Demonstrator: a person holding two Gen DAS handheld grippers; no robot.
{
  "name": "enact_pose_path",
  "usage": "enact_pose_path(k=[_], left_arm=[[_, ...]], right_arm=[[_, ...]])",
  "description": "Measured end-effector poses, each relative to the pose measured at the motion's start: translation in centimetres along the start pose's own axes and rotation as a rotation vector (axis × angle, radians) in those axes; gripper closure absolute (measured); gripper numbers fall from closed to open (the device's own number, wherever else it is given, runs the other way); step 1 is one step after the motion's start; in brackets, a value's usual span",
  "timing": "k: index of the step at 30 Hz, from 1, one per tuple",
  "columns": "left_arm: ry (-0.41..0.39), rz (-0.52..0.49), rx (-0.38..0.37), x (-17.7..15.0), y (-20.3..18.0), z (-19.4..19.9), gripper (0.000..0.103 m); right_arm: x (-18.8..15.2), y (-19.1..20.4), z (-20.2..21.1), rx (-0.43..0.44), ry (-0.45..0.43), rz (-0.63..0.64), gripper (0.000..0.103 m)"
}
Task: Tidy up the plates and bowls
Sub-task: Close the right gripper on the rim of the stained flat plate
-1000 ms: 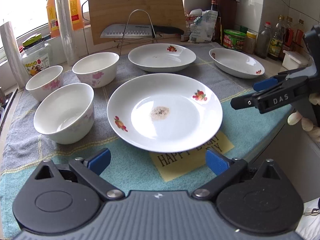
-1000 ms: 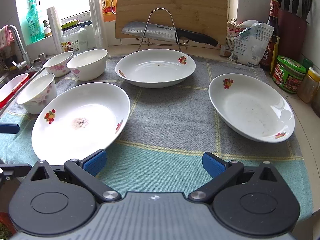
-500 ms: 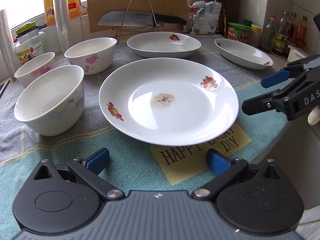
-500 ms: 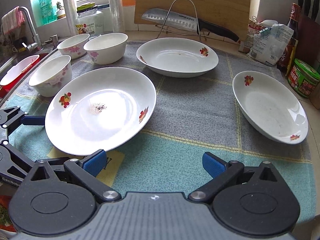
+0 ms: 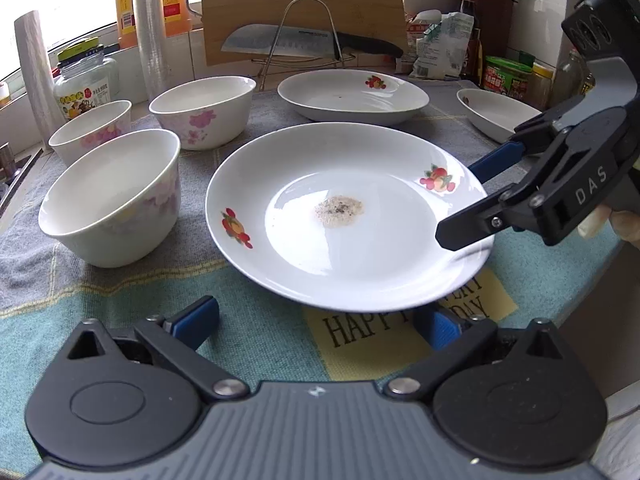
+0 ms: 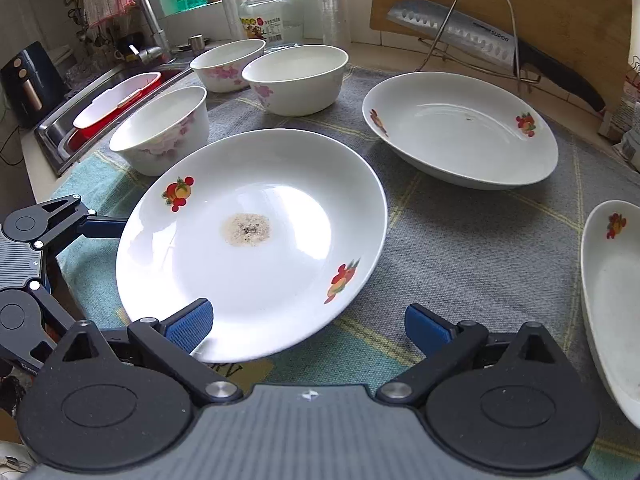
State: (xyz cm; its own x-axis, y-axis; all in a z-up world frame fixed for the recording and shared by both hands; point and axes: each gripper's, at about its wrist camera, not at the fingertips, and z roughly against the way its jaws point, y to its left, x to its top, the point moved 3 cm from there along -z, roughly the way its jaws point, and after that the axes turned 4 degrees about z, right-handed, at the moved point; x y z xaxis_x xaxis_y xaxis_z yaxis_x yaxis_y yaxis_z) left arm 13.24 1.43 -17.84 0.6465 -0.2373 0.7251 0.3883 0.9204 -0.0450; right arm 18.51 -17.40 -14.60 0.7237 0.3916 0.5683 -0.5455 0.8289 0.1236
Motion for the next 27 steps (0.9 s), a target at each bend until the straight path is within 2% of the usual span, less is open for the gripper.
enact_pose_path(k=[2, 6, 19, 23, 27], left_arm=[[0.002, 0.009, 0.009, 0.0, -0.1, 0.0, 0.001], [0.003, 0.011, 0.010, -0.1, 0.0, 0.1, 0.001], [-0.015, -0.079, -0.084, 0.2, 0.6, -0.3, 0.001], [-0.031, -0.105, -0.113, 0.2, 0.8, -0.4, 0.001], [-0.047, -0.128, -0.141, 0.2, 1.0, -0.4, 0.001]], right_arm=[[0.1, 0.0, -0.4, 0.045, 0.017, -0.011, 0.000], [0.5, 0.3, -0.7, 0.043, 0.024, -0.005, 0.000], [1.4, 0.7, -1.5, -0.040, 0.052, -0.109, 0.000], [1.8, 1.2, -2.0, -0.080, 0.067, -0.093, 0.000], [2.1, 1.1, -2.3, -0.084, 0.074, -0.095, 0.000]])
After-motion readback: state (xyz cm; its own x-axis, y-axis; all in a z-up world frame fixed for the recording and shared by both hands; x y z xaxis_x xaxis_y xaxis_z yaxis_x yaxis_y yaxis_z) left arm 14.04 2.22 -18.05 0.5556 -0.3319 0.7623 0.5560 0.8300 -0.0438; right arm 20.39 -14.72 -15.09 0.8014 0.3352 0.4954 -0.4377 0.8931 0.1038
